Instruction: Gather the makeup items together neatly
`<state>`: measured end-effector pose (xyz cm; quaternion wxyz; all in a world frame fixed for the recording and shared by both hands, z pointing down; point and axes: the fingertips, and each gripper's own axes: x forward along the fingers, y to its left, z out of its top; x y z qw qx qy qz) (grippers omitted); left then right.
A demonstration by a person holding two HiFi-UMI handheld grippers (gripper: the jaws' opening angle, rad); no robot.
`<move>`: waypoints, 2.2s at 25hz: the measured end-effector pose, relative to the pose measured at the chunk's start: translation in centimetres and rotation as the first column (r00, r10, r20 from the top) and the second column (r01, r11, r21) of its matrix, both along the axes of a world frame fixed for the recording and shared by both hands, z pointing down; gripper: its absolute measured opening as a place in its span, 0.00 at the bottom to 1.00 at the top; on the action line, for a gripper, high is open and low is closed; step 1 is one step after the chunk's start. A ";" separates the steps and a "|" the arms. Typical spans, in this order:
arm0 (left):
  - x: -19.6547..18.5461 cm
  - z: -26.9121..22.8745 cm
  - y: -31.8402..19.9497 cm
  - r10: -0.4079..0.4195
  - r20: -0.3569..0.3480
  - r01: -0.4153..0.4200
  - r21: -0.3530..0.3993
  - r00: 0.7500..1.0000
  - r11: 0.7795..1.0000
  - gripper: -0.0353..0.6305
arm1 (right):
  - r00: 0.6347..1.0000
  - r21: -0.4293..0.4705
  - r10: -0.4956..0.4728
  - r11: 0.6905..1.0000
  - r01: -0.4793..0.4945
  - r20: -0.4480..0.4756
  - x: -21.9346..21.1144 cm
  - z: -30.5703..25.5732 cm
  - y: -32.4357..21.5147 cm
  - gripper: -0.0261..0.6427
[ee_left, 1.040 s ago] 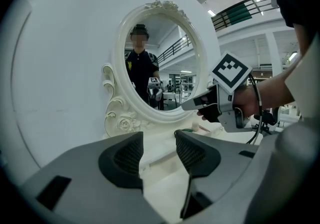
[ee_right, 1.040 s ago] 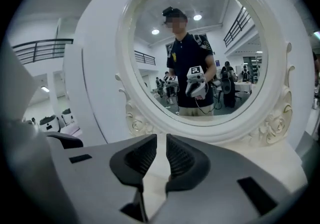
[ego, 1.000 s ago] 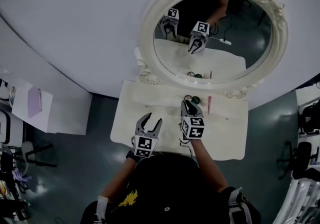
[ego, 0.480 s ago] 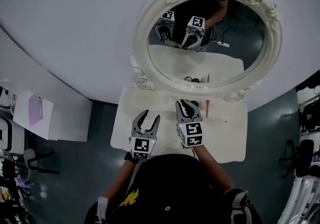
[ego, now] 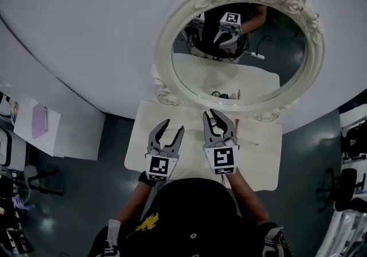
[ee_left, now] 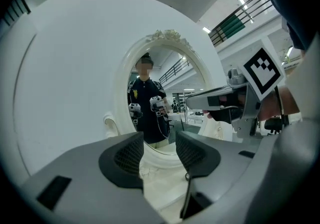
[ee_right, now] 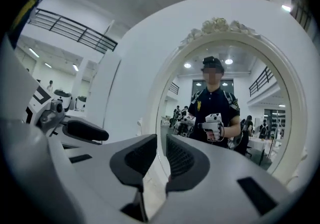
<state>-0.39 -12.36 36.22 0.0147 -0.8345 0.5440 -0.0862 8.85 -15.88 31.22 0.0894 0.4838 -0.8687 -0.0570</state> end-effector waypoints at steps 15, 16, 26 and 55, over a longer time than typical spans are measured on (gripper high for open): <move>1.9 -4.1 -0.1 0.027 -0.014 -0.025 0.087 1.000 0.996 0.35 | 0.997 0.042 -0.020 0.999 0.017 0.075 1.3 -4.0 0.8 0.14; 1.7 -4.1 -0.1 0.021 -0.009 -0.020 0.086 1.000 0.996 0.35 | 0.996 0.042 -0.022 0.999 0.018 0.081 1.4 -3.9 0.5 0.13; 0.8 -4.4 0.3 0.012 -0.030 -0.010 0.072 0.999 0.997 0.30 | 0.997 -0.013 -0.022 1.000 0.023 0.074 2.5 -2.7 1.5 0.10; 0.0 -6.5 0.0 0.026 -0.063 -0.013 0.204 0.998 0.979 0.07 | 0.993 -0.028 -0.048 0.998 0.051 0.105 2.8 -2.6 3.7 0.06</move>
